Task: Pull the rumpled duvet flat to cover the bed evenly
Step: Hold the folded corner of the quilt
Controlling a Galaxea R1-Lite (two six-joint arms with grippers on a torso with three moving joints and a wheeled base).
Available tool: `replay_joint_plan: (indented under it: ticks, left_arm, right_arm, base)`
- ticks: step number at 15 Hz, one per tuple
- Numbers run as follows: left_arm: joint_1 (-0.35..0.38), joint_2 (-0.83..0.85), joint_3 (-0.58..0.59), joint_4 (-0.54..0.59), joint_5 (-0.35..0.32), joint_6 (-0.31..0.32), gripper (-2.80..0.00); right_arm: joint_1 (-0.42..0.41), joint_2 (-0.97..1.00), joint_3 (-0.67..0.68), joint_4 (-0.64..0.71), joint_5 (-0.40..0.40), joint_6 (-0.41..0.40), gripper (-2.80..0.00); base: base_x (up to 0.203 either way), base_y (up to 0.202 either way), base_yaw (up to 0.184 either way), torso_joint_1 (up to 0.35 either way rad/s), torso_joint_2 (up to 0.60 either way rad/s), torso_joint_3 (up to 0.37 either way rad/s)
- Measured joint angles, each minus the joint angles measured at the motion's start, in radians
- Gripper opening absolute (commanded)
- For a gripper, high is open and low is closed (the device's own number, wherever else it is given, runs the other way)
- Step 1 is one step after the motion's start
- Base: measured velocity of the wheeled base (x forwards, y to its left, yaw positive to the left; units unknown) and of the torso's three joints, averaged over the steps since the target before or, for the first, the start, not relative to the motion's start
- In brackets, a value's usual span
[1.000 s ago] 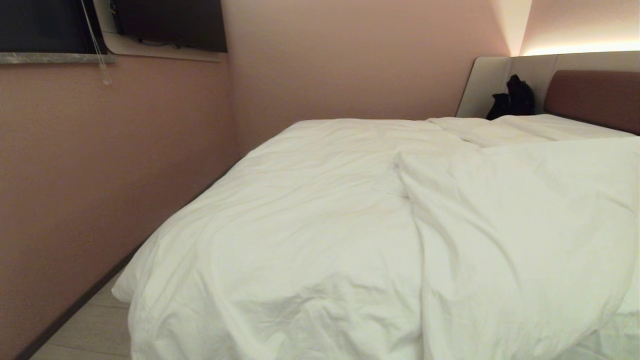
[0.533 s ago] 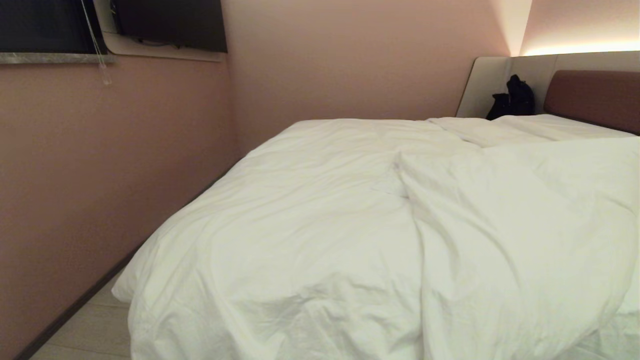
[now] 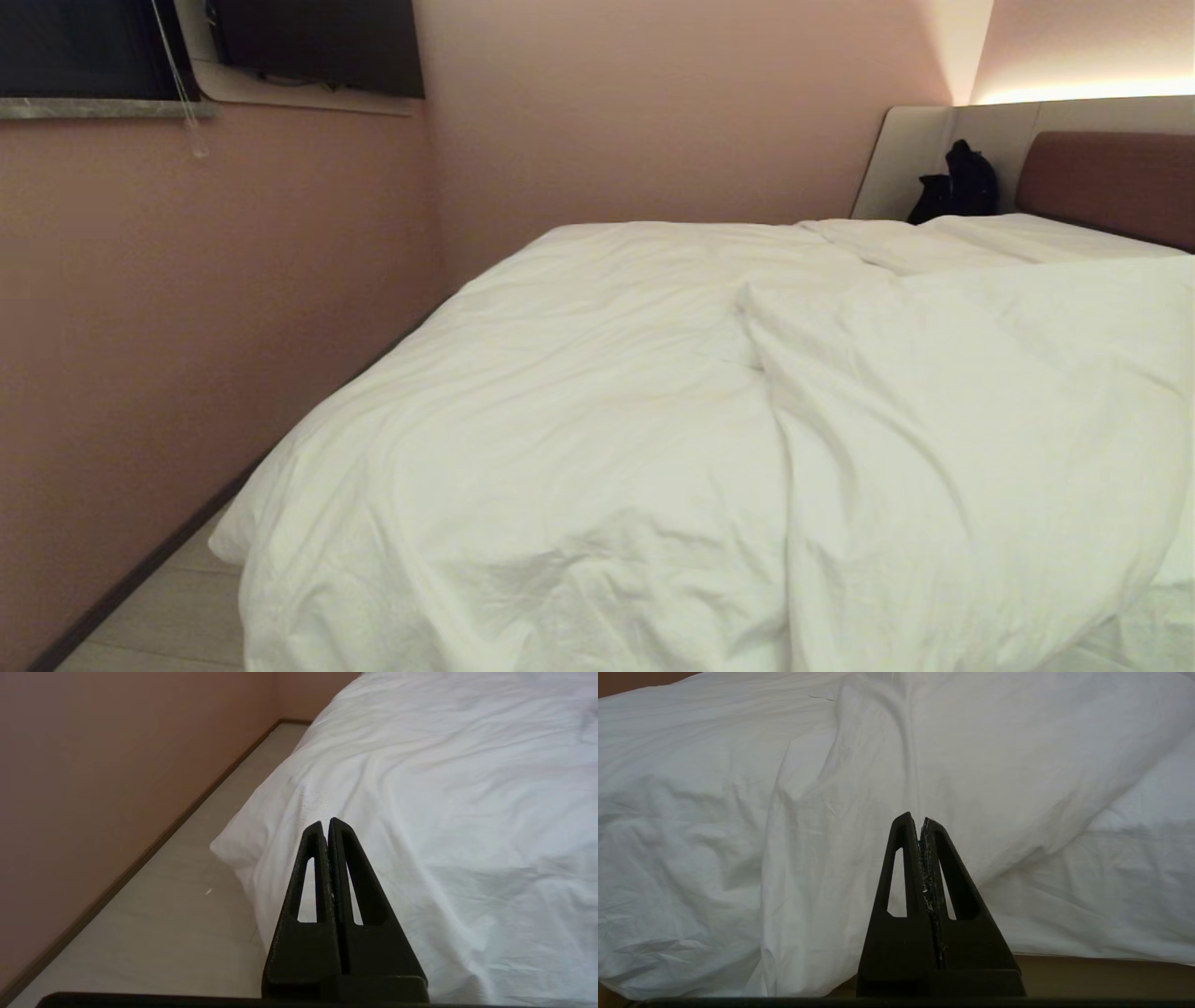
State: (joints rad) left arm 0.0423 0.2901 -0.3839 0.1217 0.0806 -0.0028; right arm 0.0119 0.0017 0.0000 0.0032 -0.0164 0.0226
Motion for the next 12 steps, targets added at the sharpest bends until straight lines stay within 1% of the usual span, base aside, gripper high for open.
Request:
replay_joint_plan:
  ticks: [3, 7, 9, 12]
  left_arm:
    - [-0.028, -0.063, 0.027, 0.001, 0.001, 0.010, -2.80]
    - [-0.033, -0.168, 0.081, -0.001, 0.000, 0.051, -2.80]
    - [-0.033, -0.212, 0.103, -0.009, 0.000, 0.058, -2.80]
    - [-0.033, -0.267, 0.171, -0.092, 0.000, 0.089, -2.80]
  right_arm:
    - [0.000, 0.000, 0.000, 0.000, 0.000, 0.000, -2.80]
    - [0.000, 0.000, 0.000, 0.000, 0.000, 0.000, -2.80]
    - [0.000, 0.000, 0.000, 0.000, 0.000, 0.000, -2.80]
    - [0.000, 0.000, 0.000, 0.000, 0.000, 0.000, -2.80]
  base:
    - [0.000, 0.000, 0.000, 0.000, 0.00, 0.000]
    - [0.000, 0.000, 0.000, 0.000, 0.00, 0.000]
    - [0.000, 0.000, 0.000, 0.000, 0.00, 0.000]
    - [0.000, 0.000, 0.000, 0.000, 0.00, 0.000]
